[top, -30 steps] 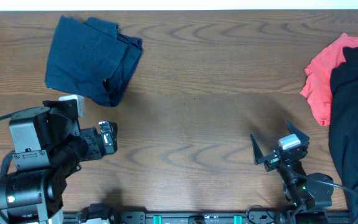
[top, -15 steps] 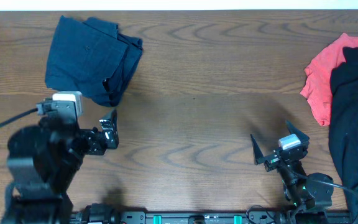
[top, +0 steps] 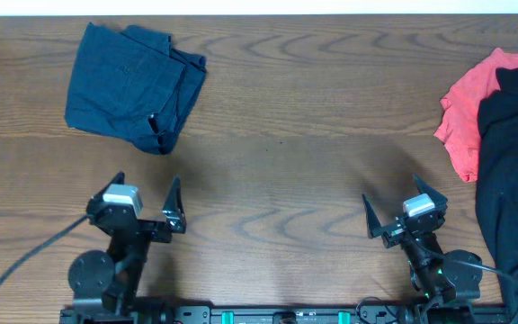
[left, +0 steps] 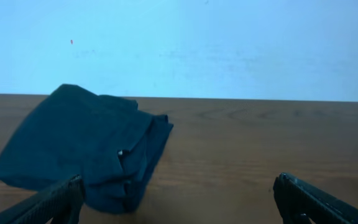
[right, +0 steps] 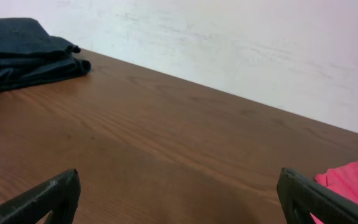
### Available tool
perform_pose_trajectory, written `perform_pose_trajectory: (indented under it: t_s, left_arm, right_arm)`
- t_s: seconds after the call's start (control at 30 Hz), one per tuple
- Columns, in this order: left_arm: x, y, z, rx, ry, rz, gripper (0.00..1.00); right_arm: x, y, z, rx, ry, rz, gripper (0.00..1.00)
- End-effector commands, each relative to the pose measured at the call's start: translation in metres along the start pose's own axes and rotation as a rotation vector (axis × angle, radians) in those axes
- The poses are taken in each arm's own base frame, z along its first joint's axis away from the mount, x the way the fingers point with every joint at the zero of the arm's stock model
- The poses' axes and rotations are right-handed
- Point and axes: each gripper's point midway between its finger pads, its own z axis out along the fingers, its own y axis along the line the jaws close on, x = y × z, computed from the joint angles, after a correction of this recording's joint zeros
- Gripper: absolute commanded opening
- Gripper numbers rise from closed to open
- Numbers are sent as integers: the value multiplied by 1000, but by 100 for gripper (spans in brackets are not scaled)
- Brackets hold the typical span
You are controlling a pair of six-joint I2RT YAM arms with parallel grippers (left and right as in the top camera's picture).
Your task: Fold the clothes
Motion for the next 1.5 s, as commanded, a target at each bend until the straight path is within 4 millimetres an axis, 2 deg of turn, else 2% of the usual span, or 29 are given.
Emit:
perform_pose_trajectory:
  t_s: [0.0, 0.23, 0.43, 0.7, 0.8, 1.47]
  left_arm:
    - [8, 1, -2, -1, -31, -11, 98]
    - [24, 3, 1, 2, -59, -6, 98]
    - [35, 7, 12, 2, -92, -1, 98]
    - [69, 12, 22, -5, -26, -11, 98]
    - [90, 15, 26, -10, 17, -18, 98]
    - [90, 12, 26, 0, 17, -17, 98]
  right_arm:
    - [1, 0, 0, 1, -2, 18, 99]
    - [1, 0, 0, 0, -2, 18, 99]
    - [1, 0, 0, 0, -2, 18, 99]
    - [1, 0, 0, 0, -2, 18, 99]
    - [1, 0, 0, 0, -2, 18, 99]
    - [1, 0, 0, 0, -2, 18, 99]
